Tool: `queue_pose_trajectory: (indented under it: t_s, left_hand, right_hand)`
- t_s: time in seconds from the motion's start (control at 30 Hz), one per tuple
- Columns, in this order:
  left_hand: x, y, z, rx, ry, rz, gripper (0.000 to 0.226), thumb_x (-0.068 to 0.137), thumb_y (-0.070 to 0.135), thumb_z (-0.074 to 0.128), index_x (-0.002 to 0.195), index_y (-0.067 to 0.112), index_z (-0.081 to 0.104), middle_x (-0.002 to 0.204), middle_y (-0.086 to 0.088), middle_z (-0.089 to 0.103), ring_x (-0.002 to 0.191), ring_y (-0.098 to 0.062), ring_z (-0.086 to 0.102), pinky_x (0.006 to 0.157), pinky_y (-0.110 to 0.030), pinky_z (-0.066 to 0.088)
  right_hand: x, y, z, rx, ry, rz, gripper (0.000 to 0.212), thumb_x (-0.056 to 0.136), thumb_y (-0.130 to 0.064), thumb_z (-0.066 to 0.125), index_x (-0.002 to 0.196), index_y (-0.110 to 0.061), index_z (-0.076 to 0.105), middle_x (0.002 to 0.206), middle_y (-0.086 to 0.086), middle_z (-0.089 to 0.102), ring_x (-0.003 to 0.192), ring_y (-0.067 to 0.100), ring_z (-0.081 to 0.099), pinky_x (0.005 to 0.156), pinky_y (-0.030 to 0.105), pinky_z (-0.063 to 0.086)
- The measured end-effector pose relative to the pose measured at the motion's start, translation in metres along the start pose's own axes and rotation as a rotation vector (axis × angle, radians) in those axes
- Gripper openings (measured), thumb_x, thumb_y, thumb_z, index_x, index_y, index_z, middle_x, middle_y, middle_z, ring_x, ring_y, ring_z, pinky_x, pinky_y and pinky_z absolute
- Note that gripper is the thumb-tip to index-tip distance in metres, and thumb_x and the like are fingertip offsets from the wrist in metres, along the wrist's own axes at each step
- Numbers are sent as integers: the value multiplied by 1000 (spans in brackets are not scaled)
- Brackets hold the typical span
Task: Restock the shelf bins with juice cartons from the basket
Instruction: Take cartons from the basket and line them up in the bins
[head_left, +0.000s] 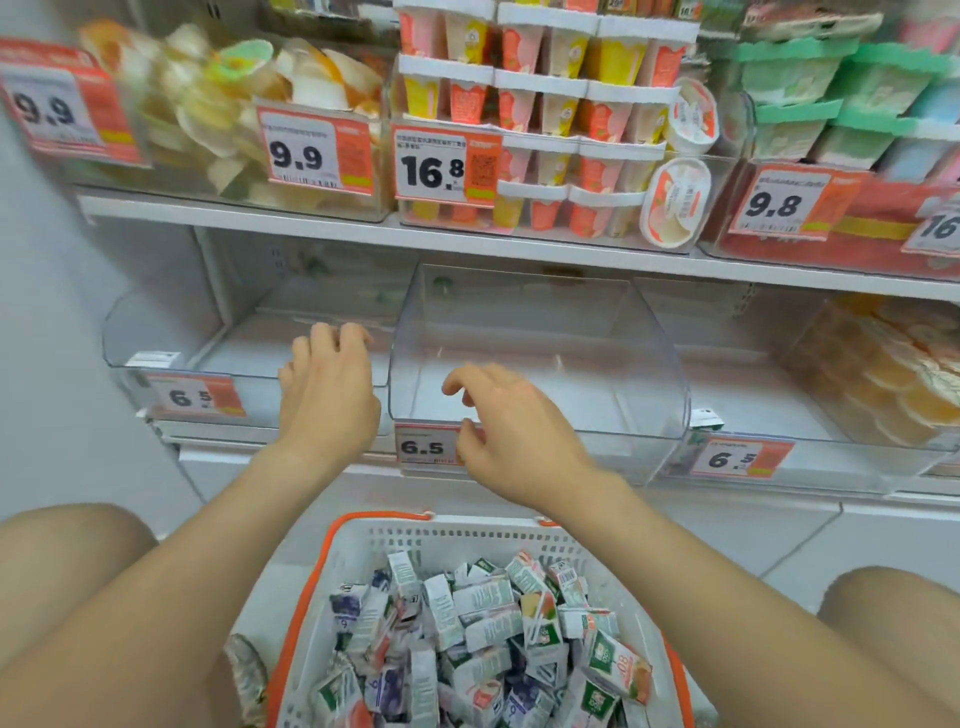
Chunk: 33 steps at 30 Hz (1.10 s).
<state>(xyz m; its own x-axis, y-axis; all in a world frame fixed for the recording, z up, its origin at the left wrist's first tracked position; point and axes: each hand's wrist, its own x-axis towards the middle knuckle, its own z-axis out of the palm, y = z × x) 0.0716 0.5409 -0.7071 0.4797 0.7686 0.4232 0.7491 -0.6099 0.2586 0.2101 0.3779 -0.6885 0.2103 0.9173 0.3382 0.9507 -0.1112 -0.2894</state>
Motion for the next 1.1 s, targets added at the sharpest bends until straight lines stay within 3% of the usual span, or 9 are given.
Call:
queue_pose_trajectory:
  t_s: [0.07,0.13,0.2,0.27,0.4,0.5,0.7,0.87,1.1]
  left_hand:
    - [10,-26,12,110,-148,30,42,95,4,57,135,10,51,131,-16,53,117,-42,47,93,-48,37]
    - [17,-42,20,217,-314,88,28,105,18,51,133,17,54,131,-11,59,124,-39,48,112,-55,31]
    - [19,-50,24,244,-404,145,29,102,7,49,126,22,57,122,-7,64,120,-35,52,120,-62,23]
    - [20,-53,23,204,-412,190,52,87,-12,46,121,26,58,116,0,67,117,-31,53,122,-60,22]
    - [20,-55,19,107,-333,255,70,73,-20,43,118,33,55,112,8,68,112,-24,54,102,-47,35]
    - [23,-54,15,58,-270,267,76,69,-22,39,117,36,50,109,10,68,104,-23,53,91,-44,35]
    - [20,-54,-1,83,-256,299,74,71,-22,37,117,36,47,109,8,65,102,-24,53,89,-44,37]
    - [13,-66,-13,90,-250,314,70,75,-20,37,116,36,47,107,9,64,101,-24,53,88,-41,36]
    - [-3,-56,-15,133,-317,364,78,69,-23,34,115,38,44,102,10,59,97,-21,48,85,-41,34]
  right_hand:
    - [10,-12,12,-39,-20,-8,51,88,-10,56,138,-20,50,124,8,62,110,31,58,85,43,51]
    - [16,-17,23,-98,-50,17,58,88,-12,57,143,-22,43,127,8,60,111,33,56,87,44,50]
    - [19,-15,32,-150,-68,57,61,88,-14,57,145,-24,40,127,7,58,111,33,54,91,45,47]
    - [18,-8,40,-202,-74,84,62,87,-14,57,145,-26,39,124,5,59,110,32,54,94,45,45]
    - [4,15,49,-218,-81,127,56,92,-21,57,144,-29,39,118,1,62,106,29,56,92,44,42]
    - [-5,26,50,-251,-75,116,49,96,-33,58,142,-29,41,116,0,65,106,28,58,94,44,43]
    - [-5,27,46,-184,-84,106,55,95,-31,64,143,-29,38,114,-1,62,107,28,56,94,44,43]
    - [-5,30,38,-194,-95,135,63,87,-11,57,145,-27,37,108,1,64,101,29,57,90,44,42]
    - [-8,34,38,-156,-123,138,59,91,-4,54,144,-25,37,104,4,69,94,31,61,84,41,41]
